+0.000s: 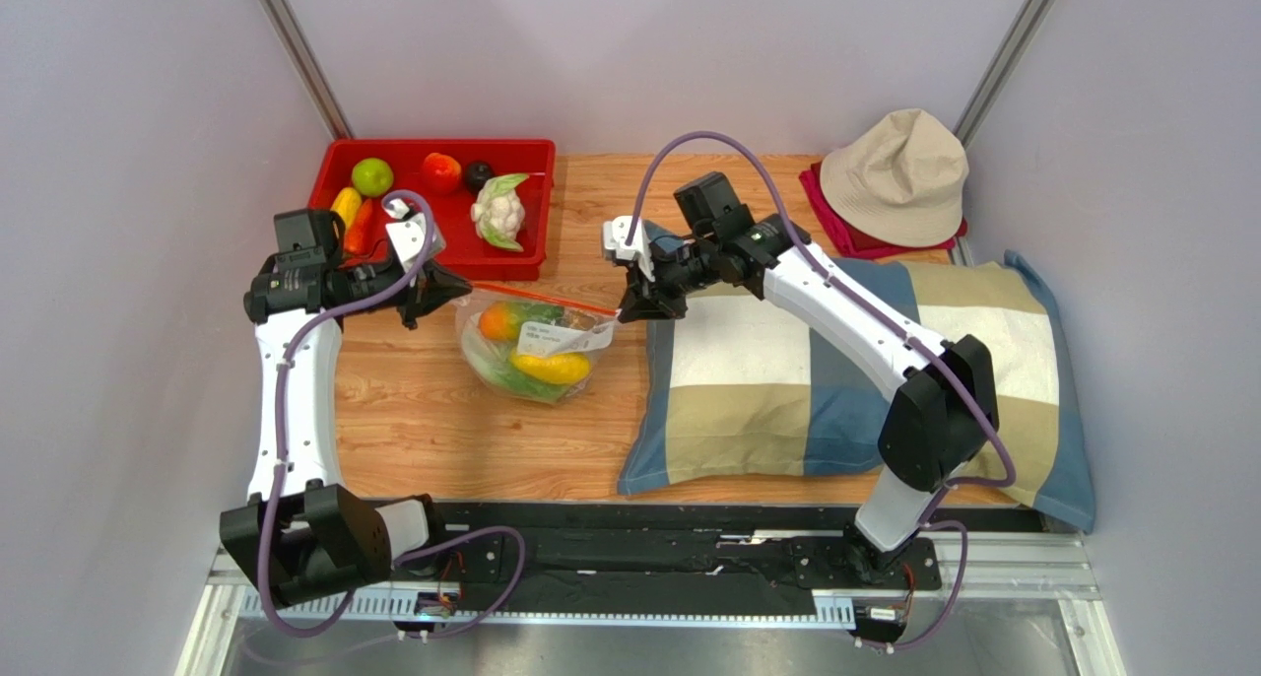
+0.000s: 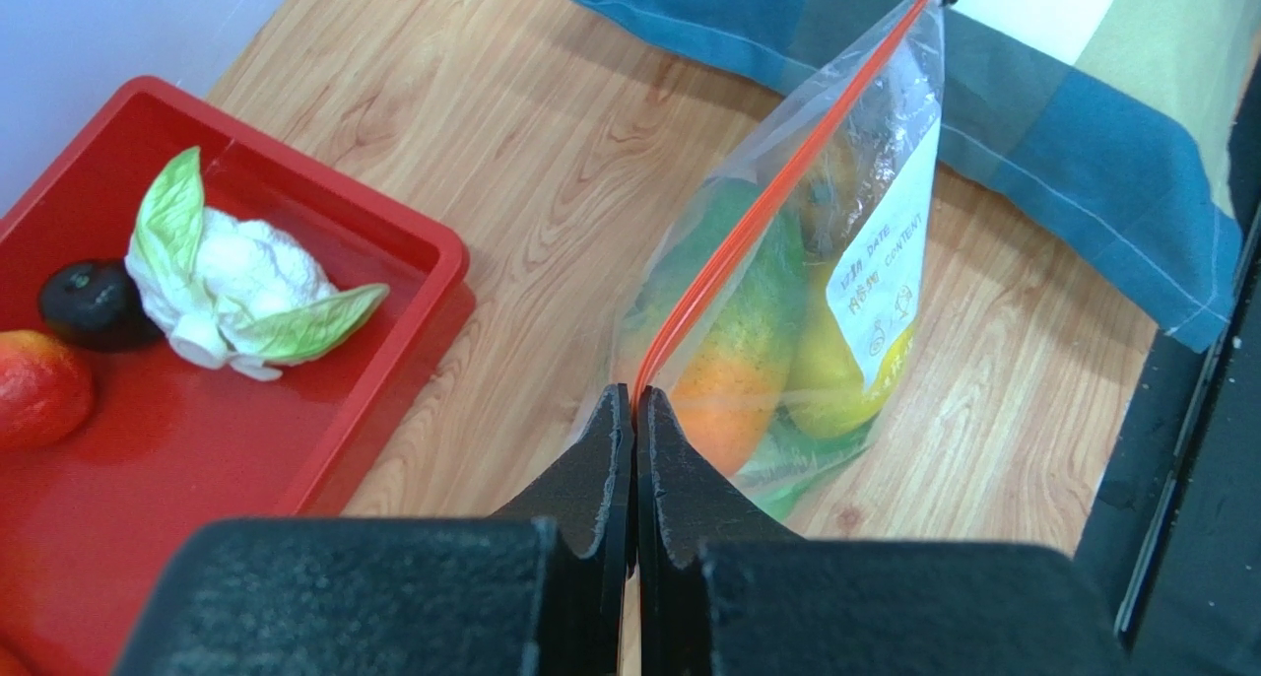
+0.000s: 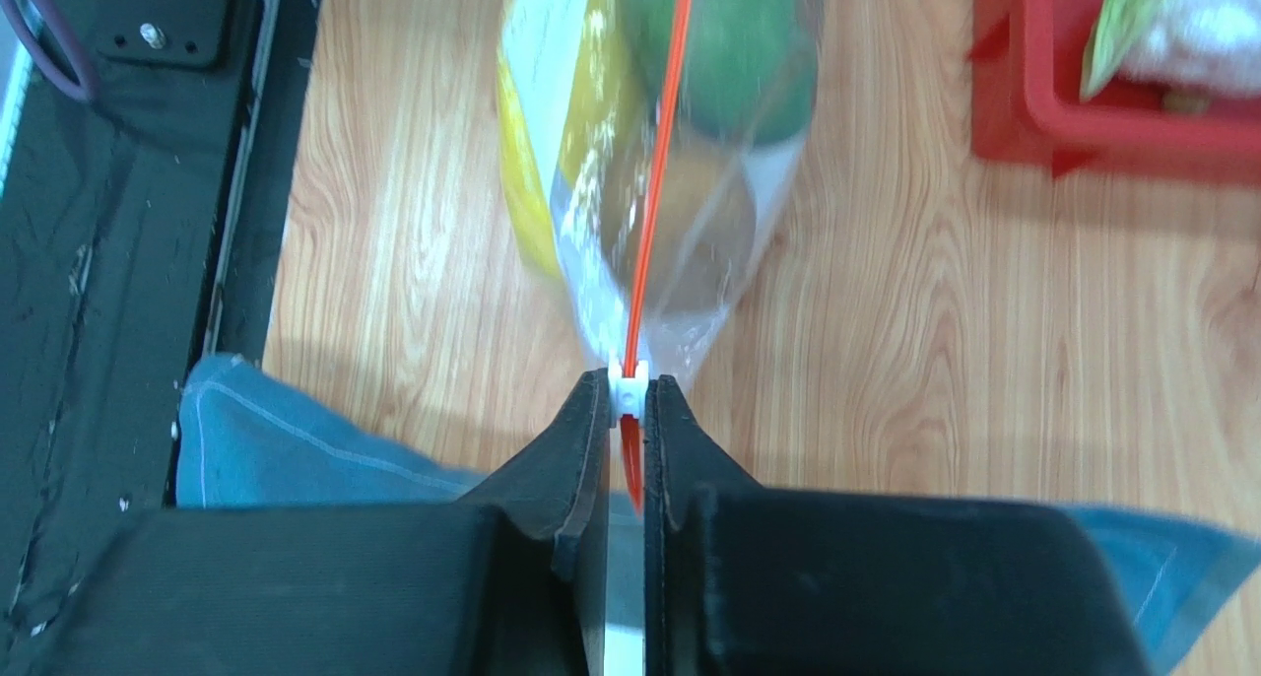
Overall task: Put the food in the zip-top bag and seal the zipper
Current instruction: Zip the zipper food storage bag at the center of the board.
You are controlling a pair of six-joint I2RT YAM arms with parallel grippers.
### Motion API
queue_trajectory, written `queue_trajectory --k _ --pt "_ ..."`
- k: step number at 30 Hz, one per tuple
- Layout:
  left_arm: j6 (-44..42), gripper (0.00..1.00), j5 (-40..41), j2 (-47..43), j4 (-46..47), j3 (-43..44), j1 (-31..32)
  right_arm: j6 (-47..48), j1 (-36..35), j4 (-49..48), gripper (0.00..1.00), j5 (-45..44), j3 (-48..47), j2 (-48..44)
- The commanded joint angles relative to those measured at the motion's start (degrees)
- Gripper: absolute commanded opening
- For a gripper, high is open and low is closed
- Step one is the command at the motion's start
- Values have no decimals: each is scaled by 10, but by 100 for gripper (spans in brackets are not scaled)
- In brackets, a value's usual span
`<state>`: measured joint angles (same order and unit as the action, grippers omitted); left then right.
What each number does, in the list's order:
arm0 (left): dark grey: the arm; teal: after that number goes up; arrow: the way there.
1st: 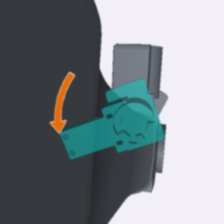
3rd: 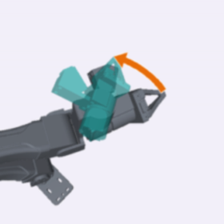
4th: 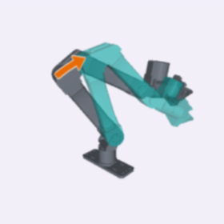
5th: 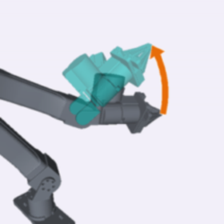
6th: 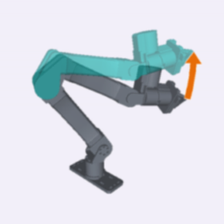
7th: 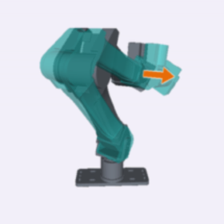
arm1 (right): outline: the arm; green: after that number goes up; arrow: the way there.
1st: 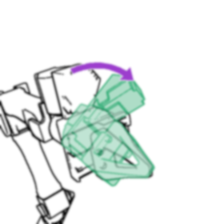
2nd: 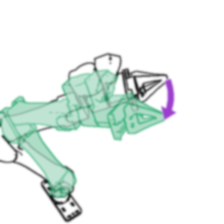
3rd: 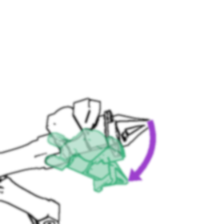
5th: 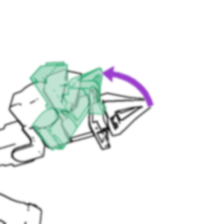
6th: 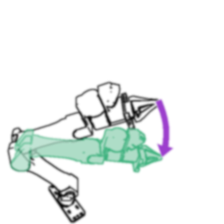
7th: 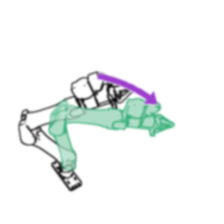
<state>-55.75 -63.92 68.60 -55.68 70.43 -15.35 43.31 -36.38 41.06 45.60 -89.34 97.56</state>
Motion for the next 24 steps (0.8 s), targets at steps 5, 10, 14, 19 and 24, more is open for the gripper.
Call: queue_trajectory --k 5,10,14,19,24 --pt "-25 0 13 16 48 30 -28 54 43 133 0 -50 3 -26" --pt "-18 0 9 15 49 31 -28 48 45 140 0 -40 -17 -23" --pt "-76 0 -6 12 -38 60 -28 48 40 195 0 -3 -63 -29" --pt "-185 0 -13 -11 -229 97 -33 70 18 198 0 15 -21 -86" --pt "-230 0 -10 -46 -347 98 -33 88 15 239 0 27 -64 -66"
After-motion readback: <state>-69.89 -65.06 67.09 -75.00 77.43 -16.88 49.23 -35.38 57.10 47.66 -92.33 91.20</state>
